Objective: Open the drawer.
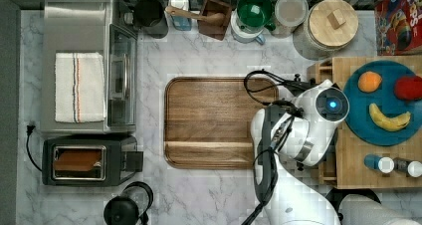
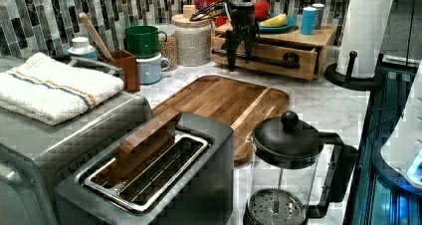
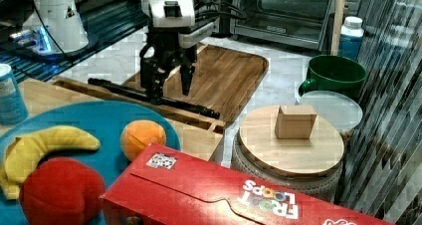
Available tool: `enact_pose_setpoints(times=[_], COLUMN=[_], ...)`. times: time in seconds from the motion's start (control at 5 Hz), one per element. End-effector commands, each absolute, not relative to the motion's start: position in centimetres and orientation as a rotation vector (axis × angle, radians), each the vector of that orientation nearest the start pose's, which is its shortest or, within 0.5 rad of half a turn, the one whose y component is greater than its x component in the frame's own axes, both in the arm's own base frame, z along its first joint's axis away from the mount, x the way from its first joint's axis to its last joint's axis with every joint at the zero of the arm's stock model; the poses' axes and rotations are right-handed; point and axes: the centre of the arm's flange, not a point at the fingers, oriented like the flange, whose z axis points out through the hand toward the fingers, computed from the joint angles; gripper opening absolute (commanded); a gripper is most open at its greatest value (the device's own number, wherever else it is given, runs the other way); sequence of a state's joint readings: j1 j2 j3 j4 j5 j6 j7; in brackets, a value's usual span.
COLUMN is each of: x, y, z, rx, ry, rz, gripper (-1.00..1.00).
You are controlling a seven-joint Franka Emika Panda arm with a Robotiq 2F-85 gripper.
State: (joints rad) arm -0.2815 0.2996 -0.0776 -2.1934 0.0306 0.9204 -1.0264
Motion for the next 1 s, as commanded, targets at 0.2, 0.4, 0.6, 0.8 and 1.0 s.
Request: enact_pose_setpoints(times=[0.2, 0.4, 0.6, 0.8, 1.0], x=[53.0, 52.9, 53.3, 53.7, 53.7], y=[-0.1, 2.4, 3.7, 3.9, 3.9], z=[26.3, 26.7, 26.9, 27.1, 27.1], rx=[-3.067, -3.041, -3.019, -3.003, -3.003], ry=[-0.006, 0.043, 0.049, 0.073, 0.072], rz=[0.062, 0.084, 0.080, 0.086, 0.086], gripper=[1.00, 1.00, 1.00, 1.00, 1.00])
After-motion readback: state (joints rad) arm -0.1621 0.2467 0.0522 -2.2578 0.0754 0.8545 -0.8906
